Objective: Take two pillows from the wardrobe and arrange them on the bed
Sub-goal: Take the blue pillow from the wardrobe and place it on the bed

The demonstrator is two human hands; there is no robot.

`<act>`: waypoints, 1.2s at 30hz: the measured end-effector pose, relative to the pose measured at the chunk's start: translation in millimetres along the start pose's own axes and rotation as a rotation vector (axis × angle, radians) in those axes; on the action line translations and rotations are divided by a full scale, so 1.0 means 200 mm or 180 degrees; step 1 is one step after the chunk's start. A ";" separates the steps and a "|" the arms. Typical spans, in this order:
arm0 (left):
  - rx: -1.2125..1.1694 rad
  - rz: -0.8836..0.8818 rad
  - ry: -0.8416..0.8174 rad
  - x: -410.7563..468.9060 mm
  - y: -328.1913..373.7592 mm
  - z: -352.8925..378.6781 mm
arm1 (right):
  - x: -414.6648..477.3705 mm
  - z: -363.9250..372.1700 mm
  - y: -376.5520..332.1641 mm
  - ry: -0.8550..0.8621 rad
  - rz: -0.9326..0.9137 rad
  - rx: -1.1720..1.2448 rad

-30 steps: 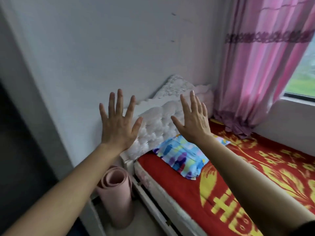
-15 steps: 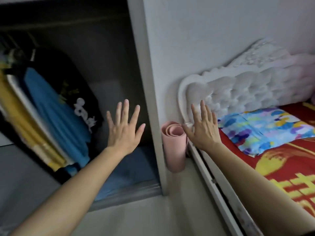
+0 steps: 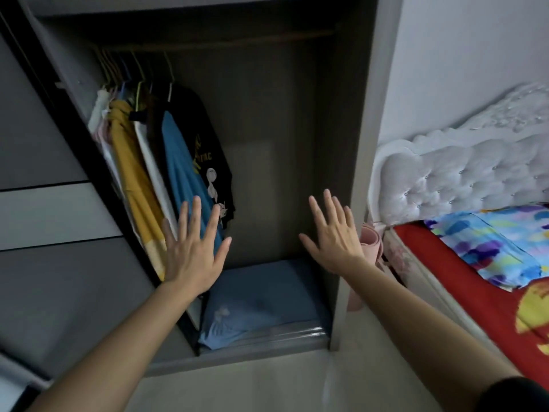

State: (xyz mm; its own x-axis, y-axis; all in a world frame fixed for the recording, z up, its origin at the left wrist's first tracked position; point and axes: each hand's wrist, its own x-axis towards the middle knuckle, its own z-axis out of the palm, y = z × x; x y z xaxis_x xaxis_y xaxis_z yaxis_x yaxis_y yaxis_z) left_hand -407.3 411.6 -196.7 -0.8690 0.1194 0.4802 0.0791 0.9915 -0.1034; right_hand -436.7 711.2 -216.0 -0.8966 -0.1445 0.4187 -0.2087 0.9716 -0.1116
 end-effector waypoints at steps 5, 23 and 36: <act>-0.0011 0.0126 -0.0203 0.00 -0.22 0.14 | -0.01 0.21 -0.28 -0.0245 -0.0079 0.0004; -0.0195 0.0296 -0.0813 0.54 -0.08 1.14 | 0.50 1.10 0.11 -0.0786 0.0397 0.0159; -0.0402 0.0053 -0.1799 0.73 -0.08 2.19 | 0.81 2.14 0.21 -0.1950 0.0305 0.0309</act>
State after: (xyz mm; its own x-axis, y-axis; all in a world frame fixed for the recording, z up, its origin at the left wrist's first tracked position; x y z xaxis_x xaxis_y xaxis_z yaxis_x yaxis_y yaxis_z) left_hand -748.5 390.5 -506.9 -0.9903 0.1234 -0.0641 0.1227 0.9923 0.0144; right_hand -758.5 649.1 -537.8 -0.9682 -0.1668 -0.1867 -0.1251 0.9683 -0.2163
